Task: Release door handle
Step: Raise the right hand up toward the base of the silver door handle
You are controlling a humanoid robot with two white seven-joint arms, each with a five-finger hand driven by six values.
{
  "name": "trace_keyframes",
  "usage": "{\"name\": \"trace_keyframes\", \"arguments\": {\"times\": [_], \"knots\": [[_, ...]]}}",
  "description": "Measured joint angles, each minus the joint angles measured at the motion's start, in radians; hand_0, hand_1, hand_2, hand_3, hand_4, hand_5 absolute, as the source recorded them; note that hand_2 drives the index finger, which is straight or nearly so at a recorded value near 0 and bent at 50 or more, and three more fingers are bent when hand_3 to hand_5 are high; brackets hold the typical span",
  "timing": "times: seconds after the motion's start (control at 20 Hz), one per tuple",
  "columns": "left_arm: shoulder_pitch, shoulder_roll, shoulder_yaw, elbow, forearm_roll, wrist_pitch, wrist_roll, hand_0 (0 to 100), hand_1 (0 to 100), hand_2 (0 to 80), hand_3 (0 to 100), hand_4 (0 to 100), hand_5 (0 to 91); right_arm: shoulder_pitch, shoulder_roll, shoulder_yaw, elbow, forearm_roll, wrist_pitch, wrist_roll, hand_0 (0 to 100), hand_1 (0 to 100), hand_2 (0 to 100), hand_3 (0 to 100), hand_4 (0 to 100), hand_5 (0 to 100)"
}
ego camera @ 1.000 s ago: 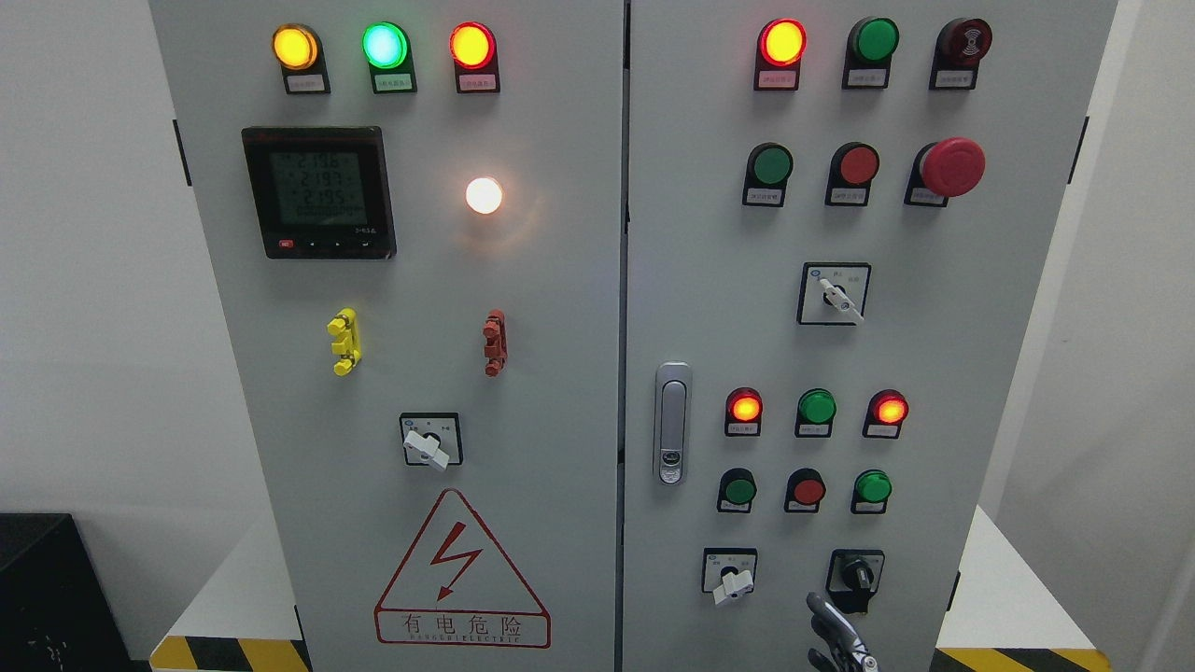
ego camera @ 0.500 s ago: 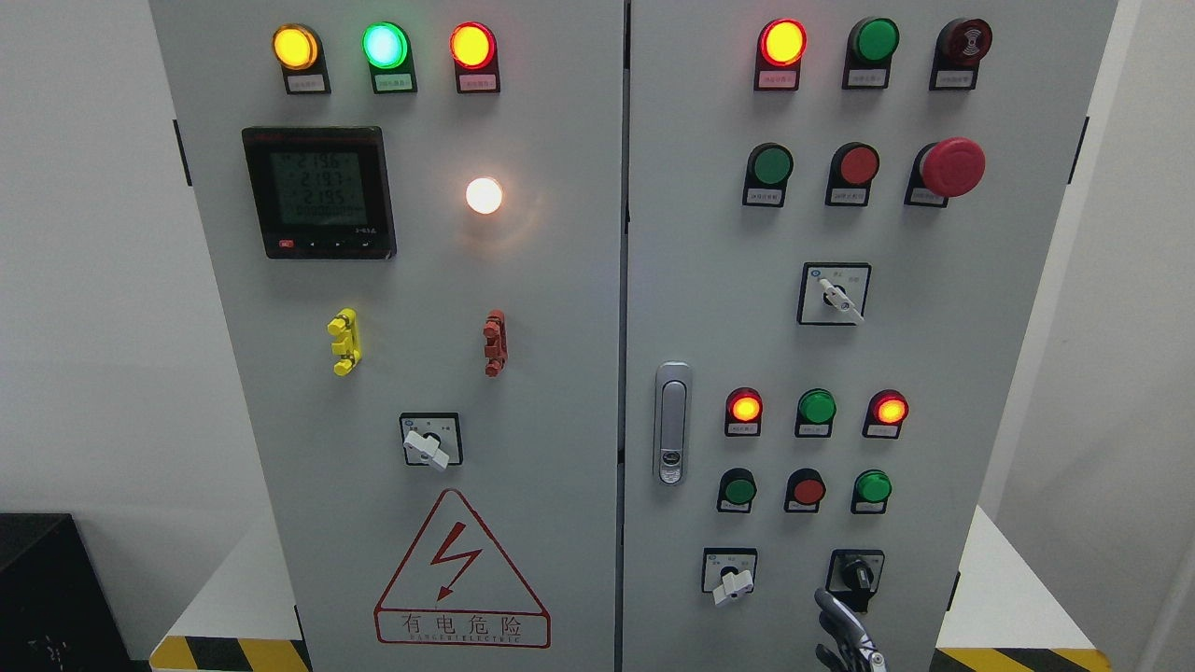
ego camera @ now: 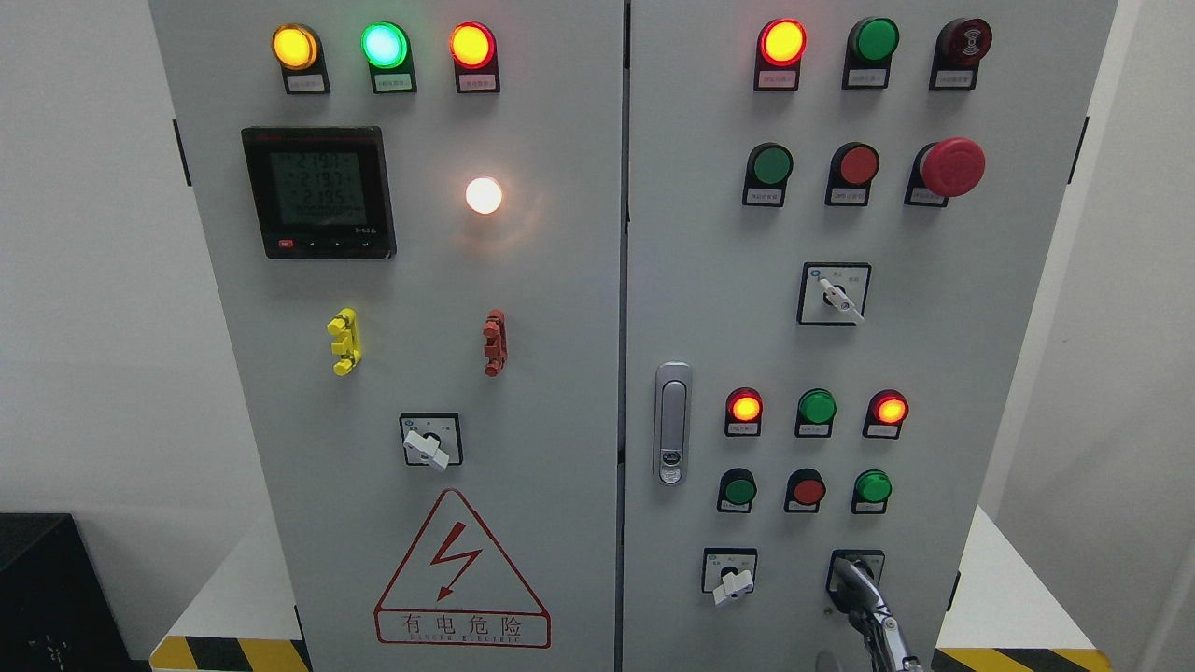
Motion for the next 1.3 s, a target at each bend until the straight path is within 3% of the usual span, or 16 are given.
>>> {"name": "trace_keyframes", "arguments": {"times": [0.15, 0.25, 0.75, 0.95, 1.3], "knots": [[0.000, 0.000, 0.000, 0.000, 0.000, 0.000, 0.000, 0, 0, 4.5, 10, 0, 0.0, -0.011, 0.000, 0.001, 0.009, 0.097, 0.000, -0.002, 45, 24, 0, 62, 64, 65], [0.000, 0.000, 0.000, 0.000, 0.000, -0.001, 0.000, 0, 0, 4.4, 11, 0, 0.0, -0.019, 0.000, 0.002, 0.015, 0.160, 0.000, -0.002, 41, 25, 0, 69, 72, 74], [0.000, 0.000, 0.000, 0.000, 0.000, -0.001, 0.000, 0, 0, 4.4, 11, 0, 0.0, -0.085, 0.002, 0.016, 0.041, 0.487, -0.002, -0.029, 37, 24, 0, 70, 73, 75], [0.000, 0.000, 0.000, 0.000, 0.000, 0.000, 0.000, 0, 0, 4.3, 11, 0, 0.0, -0.104, 0.006, 0.022, 0.055, 0.609, 0.004, -0.060, 36, 24, 0, 70, 73, 76], [0.000, 0.000, 0.000, 0.000, 0.000, 0.000, 0.000, 0, 0, 4.4, 11, 0, 0.0, -0.133, 0.010, 0.062, 0.076, 0.753, 0.095, -0.105, 36, 23, 0, 70, 73, 76]]}}
